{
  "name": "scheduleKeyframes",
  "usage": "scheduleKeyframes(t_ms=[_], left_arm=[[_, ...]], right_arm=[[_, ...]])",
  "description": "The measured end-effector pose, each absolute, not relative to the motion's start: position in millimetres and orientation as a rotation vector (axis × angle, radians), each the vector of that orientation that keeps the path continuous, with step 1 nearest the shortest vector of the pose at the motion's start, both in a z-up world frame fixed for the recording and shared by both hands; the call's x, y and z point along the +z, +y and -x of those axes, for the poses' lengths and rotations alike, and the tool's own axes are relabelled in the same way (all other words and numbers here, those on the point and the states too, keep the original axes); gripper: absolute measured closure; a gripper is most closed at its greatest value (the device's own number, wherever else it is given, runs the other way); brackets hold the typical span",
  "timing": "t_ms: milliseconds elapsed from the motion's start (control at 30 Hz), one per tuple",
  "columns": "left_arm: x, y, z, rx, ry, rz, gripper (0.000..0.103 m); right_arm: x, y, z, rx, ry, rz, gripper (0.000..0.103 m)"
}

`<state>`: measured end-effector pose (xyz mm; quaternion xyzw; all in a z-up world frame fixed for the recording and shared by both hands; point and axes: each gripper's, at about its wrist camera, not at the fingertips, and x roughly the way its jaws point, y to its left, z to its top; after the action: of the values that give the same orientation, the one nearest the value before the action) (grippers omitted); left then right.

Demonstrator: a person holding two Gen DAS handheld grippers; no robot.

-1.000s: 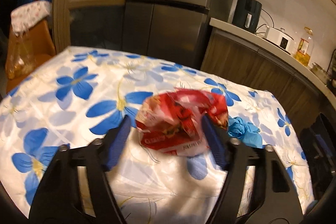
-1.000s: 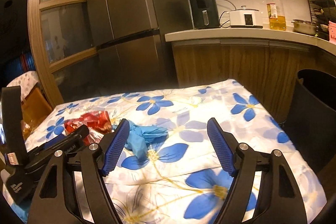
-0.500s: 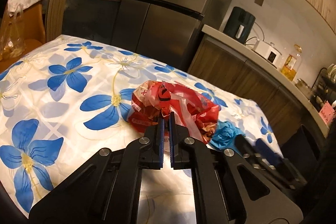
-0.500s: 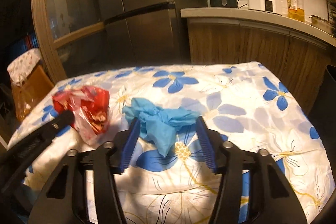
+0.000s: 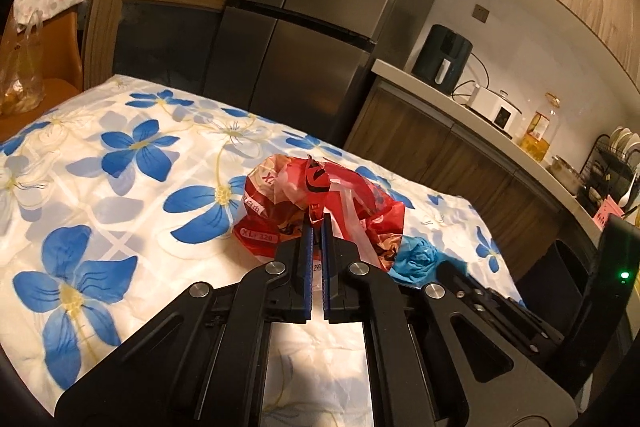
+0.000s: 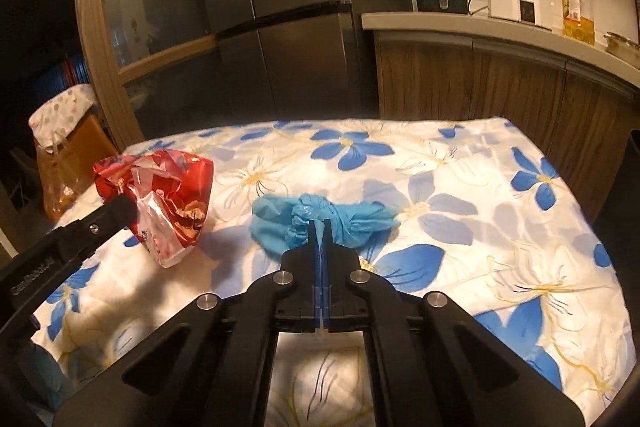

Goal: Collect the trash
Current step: 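Lift the red-white bag and blue glove and carry them over the bin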

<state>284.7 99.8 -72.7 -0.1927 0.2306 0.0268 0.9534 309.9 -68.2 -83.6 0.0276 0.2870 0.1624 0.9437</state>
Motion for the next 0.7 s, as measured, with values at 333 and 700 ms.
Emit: scheduleKeyframes(t_ms=[333, 700], left_arm=[[-46.0, 82.0, -253.9, 0.054, 0.423, 0.356, 0.101], [-25.8, 44.3, -228.1, 0.020, 0.394, 0.319, 0.101]], right_arm=[[-47.9, -105.5, -270.5, 0.306, 0.491, -0.097, 0.102], [-15.9, -148.4, -228.4, 0.289, 0.414, -0.127, 0.102]])
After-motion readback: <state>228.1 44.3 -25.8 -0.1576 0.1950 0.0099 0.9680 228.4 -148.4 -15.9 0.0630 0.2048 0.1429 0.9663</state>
